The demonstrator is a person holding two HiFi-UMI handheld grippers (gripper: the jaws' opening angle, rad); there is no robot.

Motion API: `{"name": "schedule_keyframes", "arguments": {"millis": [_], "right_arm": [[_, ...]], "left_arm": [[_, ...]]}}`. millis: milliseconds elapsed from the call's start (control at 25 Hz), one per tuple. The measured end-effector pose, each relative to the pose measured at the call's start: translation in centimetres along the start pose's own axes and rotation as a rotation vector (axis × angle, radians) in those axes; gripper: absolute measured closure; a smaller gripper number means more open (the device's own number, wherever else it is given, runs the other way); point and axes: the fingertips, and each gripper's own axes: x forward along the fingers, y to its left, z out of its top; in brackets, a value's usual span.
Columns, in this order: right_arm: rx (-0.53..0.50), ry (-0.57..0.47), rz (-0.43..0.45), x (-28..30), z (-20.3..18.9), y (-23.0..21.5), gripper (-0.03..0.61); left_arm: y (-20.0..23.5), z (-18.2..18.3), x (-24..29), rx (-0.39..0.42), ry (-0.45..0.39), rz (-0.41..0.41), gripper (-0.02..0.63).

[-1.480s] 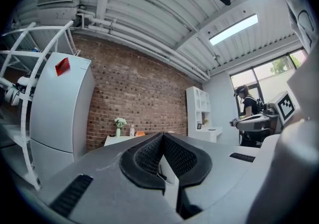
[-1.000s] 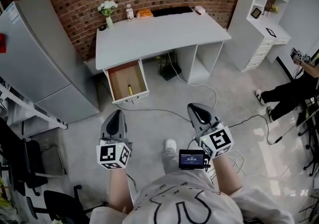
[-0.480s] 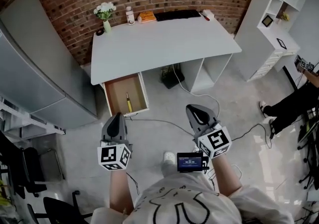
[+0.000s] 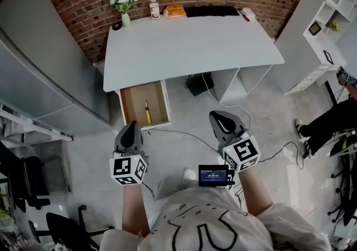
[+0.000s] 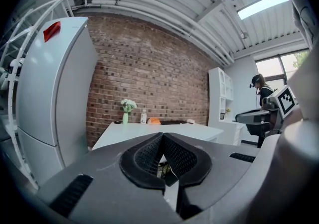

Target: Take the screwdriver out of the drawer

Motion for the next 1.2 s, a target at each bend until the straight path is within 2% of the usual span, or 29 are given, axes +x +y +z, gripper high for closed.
{"name": "schedule_keyframes", "arguments": {"millis": [200,440,720,880,1200], "right_arm": [[0.009,0.044,0.028,3.0,-1.4,0.1,0.558],[0.039,0.102,0.022,7.3,-3.5,-0.6,0.558],[0.057,0.184,-0.014,12.4,-5.8,-2.9,0.558],[0.081,0.236,-0.027,15.5,-7.3,-3.4,0.558],[0.107,0.308,-0.029,20.6,-9.7,-3.9,0.558]], "left_arm": [[1.7,-2.6,2.0,-0.016,0.064,-0.002,0.603],[4.7,-5.4,5.6,-0.06,0.134,-0.01,0.603],[8.8,-8.8,10.9,-0.181,0.226,0.004,0.603],[11.0,-10.9,13.5,-0.19,0.295,-0.007,0.603],[13.7,-13.8,17.6,-0.189,0.372,-0.06,0.603]]}}
